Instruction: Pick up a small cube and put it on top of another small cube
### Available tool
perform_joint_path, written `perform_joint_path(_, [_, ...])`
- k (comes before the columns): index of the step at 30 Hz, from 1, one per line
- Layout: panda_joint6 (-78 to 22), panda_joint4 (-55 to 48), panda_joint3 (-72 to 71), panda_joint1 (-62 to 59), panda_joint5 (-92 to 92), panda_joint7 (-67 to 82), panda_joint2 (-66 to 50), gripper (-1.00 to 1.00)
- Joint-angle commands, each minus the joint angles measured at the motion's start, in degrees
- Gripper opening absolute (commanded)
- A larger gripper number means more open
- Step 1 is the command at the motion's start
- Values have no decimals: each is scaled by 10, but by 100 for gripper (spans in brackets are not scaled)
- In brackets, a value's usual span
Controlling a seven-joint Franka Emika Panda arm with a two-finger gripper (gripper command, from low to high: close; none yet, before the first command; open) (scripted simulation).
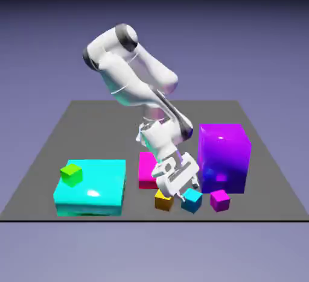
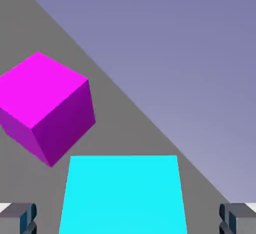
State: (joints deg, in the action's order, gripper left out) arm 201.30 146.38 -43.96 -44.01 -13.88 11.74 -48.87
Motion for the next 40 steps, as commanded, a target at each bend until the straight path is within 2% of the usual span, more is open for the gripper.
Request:
perform_joint_path(1, [3, -4, 5, 7, 2, 2, -4, 0])
perform_joint_path(2, [3, -4, 5, 7, 2, 2, -4, -100])
perform_joint_path(11, [-53, 77, -102, -147, -42, -54, 94, -100])
perform_joint_path(26, [56, 166, -53, -188, -166, -424, 310, -100])
perform_joint_path(37, [120, 97, 83, 12, -7, -279, 175, -100])
perform_joint_path(38, [120, 97, 83, 12, -7, -279, 175, 100])
perform_joint_path(40, [113, 104, 69, -9, -23, -294, 189, 100])
